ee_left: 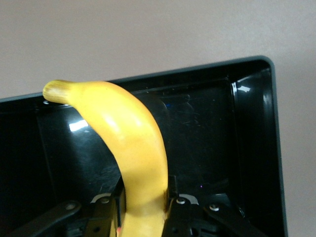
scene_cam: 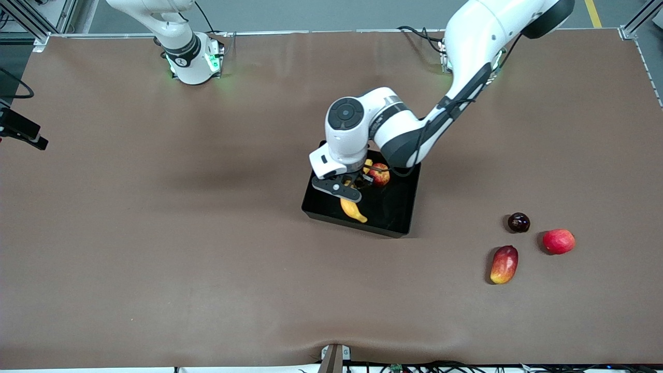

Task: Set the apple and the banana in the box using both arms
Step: 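Carry the banana over the black box with the left gripper, then lower the banana into the box and open the left gripper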

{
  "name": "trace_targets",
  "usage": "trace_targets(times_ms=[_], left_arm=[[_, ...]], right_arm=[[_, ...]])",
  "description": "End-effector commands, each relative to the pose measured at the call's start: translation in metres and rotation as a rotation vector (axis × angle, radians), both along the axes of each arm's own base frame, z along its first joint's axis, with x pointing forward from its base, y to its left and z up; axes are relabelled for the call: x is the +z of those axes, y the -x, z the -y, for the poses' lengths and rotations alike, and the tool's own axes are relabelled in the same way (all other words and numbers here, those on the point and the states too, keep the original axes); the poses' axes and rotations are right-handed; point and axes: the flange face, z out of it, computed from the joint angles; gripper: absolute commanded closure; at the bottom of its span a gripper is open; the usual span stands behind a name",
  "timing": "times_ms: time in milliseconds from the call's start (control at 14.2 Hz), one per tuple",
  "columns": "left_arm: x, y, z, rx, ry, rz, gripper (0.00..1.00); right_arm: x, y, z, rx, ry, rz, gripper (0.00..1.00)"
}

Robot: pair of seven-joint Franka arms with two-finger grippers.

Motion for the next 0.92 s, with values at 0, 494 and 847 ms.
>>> trace_targets(times_ms=[0,494,847], left_arm=[[-0.016,0.001,0.013,0.019,0.029,-0.014,1.00],[-0.049,0.011,0.028,0.017,0.064,-0.024,1.00],[-0.077,0.013,0.027,0.018,0.047,-0.048,1.00]], right_arm=[[0.004,0.003,0.001,-0.016,-0.002,0.002,0.00],[0.004,0.003,0.001,-0.016,-0.002,0.002,0.00],[0.004,0.003,0.002,-0.019,-0.002,0.002,0.00]])
